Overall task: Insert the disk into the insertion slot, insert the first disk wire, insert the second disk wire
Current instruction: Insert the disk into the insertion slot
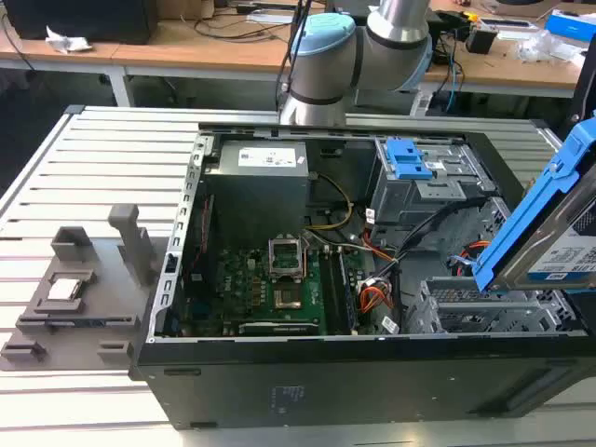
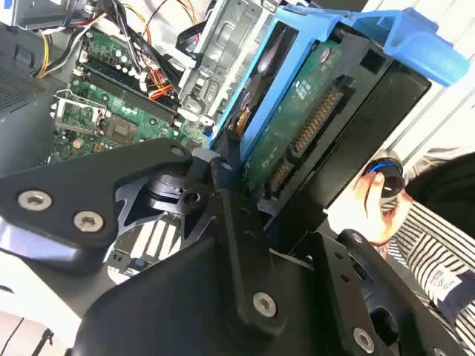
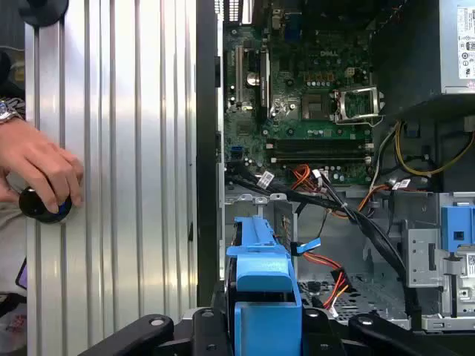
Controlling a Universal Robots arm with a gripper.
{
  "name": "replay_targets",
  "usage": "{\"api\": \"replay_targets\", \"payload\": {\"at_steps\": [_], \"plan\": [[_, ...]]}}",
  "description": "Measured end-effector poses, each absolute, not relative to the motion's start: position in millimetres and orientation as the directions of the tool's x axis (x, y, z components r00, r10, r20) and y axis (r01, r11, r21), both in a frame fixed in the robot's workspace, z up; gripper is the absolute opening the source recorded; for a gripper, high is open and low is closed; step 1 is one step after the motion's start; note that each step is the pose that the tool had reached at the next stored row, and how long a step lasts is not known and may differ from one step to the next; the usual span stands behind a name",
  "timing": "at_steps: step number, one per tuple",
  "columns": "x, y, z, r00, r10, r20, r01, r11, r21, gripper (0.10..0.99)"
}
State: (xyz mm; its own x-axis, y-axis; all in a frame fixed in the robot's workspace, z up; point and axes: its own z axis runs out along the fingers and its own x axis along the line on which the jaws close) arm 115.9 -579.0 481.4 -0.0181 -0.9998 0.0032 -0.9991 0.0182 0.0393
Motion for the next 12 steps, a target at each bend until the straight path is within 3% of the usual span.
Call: {"api": "replay_targets", "payload": {"at_steps": [12], "plan": [[115.7, -579.0, 470.7, -0.018, -1.0, 0.004, -0.999, 0.018, 0.039, 0.369]]}}
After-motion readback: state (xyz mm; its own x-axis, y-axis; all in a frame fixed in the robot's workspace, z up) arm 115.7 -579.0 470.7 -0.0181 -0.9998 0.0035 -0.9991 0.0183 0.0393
